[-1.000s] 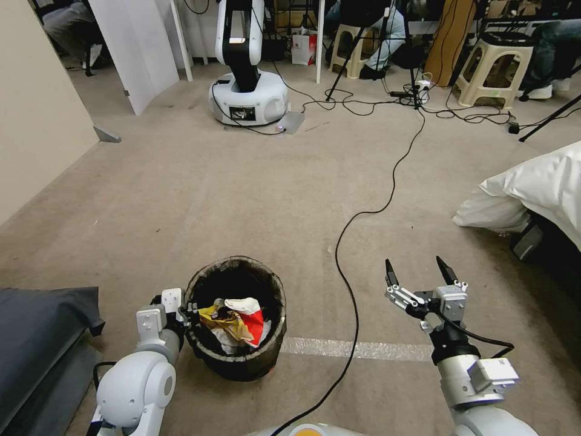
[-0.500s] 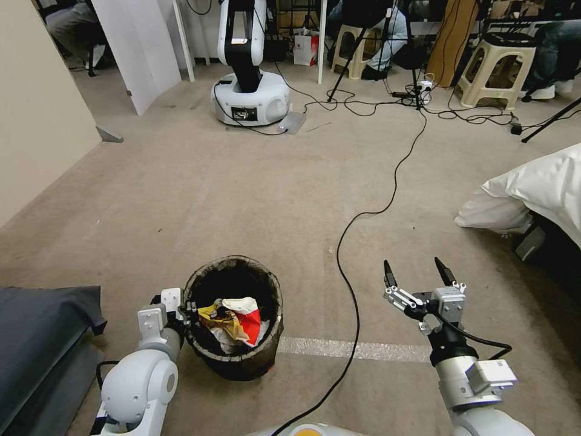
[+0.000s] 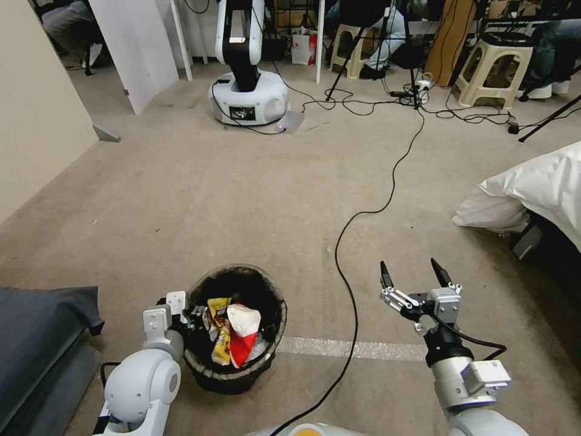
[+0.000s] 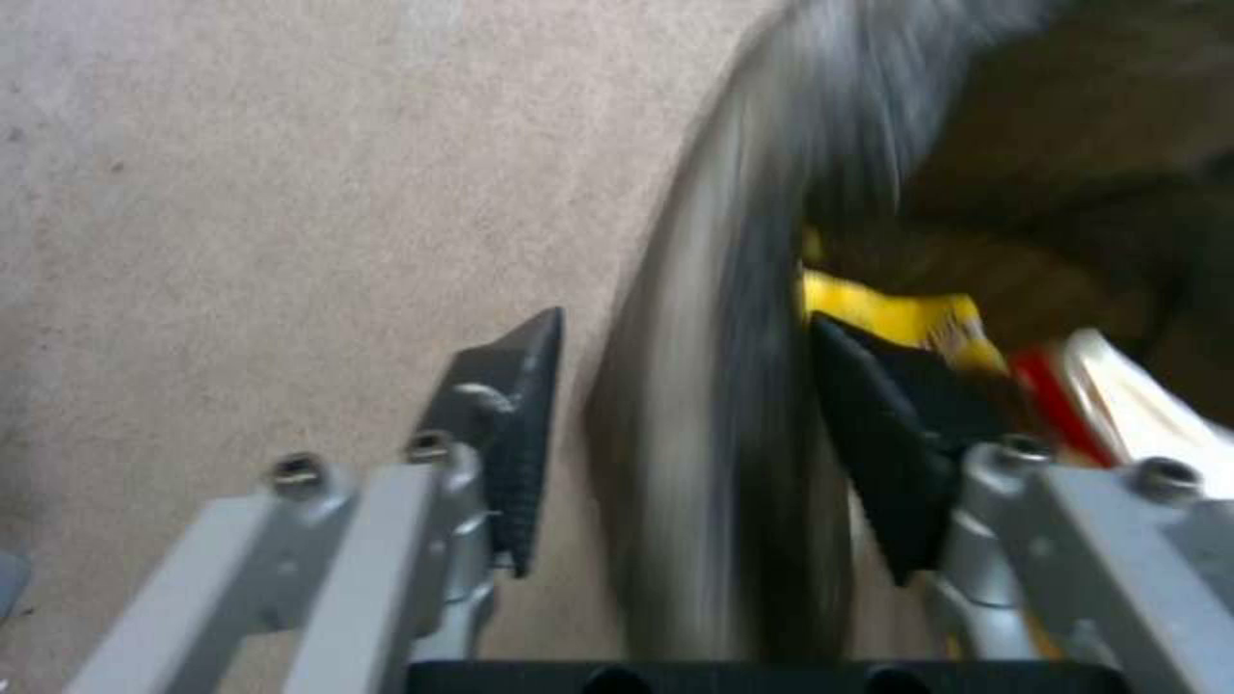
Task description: Pick up the trash bin, then pick up the garbage from the floor and place it into the trash bin.
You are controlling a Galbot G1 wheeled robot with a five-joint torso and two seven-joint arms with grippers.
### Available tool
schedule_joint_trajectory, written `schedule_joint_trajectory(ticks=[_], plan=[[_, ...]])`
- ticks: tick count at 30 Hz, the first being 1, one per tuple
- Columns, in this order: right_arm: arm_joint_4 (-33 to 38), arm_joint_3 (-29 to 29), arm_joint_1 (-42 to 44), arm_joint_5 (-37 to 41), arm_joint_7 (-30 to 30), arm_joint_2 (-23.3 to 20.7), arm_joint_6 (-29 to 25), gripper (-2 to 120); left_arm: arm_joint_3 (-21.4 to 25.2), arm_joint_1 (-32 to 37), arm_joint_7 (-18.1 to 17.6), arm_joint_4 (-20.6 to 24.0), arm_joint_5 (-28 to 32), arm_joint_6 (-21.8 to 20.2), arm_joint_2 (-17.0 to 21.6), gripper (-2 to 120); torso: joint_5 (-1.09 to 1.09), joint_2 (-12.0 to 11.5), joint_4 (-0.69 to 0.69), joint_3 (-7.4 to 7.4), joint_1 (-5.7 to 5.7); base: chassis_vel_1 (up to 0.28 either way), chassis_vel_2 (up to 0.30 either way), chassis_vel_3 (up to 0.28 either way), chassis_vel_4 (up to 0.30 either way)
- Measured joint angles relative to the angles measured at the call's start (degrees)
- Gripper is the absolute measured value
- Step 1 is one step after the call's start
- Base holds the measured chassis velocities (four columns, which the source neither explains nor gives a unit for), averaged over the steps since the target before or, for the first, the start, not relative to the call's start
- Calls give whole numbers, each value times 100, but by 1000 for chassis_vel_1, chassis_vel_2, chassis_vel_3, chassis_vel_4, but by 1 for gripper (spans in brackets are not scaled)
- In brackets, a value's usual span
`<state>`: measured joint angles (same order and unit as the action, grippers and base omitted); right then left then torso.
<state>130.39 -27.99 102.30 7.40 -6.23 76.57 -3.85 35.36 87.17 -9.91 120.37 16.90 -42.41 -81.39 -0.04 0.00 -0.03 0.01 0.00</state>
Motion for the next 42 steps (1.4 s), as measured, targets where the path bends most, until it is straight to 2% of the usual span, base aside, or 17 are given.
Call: schedule_joint_trajectory(ticks=[2, 4, 8, 9, 12, 31, 33, 34, 35, 37, 38, 39, 41, 42], plan=[[0, 29, -9, 0, -41, -26, 7, 100, 0, 1, -20, 75, 2, 0, 0, 65, 0, 0, 1, 0, 0, 0, 0, 0, 0], [0, 32, -10, 0, -45, -29, 9, 100, -1, 1, -22, 83, 2, 0, 0, 66, 1, 0, 1, 0, 0, 0, 0, 0, 0], [0, 80, -47, 0, -93, -50, 33, 100, 2, 3, -42, 238, -1, 6, 4, 87, 3, 0, 2, 0, 0, 0, 0, 0, 0], [0, 80, -47, 0, -93, -50, 33, 100, 2, 3, -42, 238, -1, 6, 4, 87, 3, 0, 2, 0, 0, 0, 0, 0, 0], [0, 121, -78, 0, -136, -63, 55, 100, 14, -4, -51, 385, -10, 12, 18, 99, 4, 0, 2, 0, 0, 0, 0, 0, 0], [70, 276, -150, 41, -368, -199, 114, 100, 147, 14, -26, 986, 8, 26, 36, 100, 5, 0, 3, -1, 0, 0, 0, 0, 0], [86, 258, -140, 45, -386, -200, 112, 100, 267, 47, 385, 1005, -47, 286, 36, 100, 4, 0, 3, 0, 1, 0, 0, 0, 0], [86, 258, -140, 45, -386, -200, 112, 100, 267, 47, 385, 1005, -47, 286, 36, 100, 4, 0, 3, 0, 1, 0, 0, 0, 0], [93, 232, -128, 48, -401, -199, 98, 100, 332, 67, 602, 996, -121, 588, 37, 100, 4, 0, 3, -1, 0, 0, 0, 0, 0], [93, 141, -85, 43, -409, -175, 18, 100, 470, 119, 979, 871, -276, 1652, 26, 100, 3, 0, 3, -1, 0, 0, 0, 0, 0], [93, 141, -85, 43, -409, -175, 18, 100, 470, 119, 979, 871, -276, 1652, 26, 100, 3, 0, 3, -1, 0, 0, 0, 0, 0], [88, 87, -50, 23, -409, -147, -48, 100, 536, 155, 1124, 798, -333, 2235, 18, 100, 4, 0, 2, -1, 0, 0, 0, 0, 0], [65, -18, 61, -17, -394, -61, -200, 100, 612, 279, 1244, 721, -441, 3005, 15, 100, 4, 0, 3, -1, 0, 0, 0, 0, 0], [65, -18, 61, -17, -394, -61, -200, 100, 612, 279, 1244, 721, -441, 3005, 15, 100, 4, 0, 3, -1, 0, 0, 0, 0, 0]])
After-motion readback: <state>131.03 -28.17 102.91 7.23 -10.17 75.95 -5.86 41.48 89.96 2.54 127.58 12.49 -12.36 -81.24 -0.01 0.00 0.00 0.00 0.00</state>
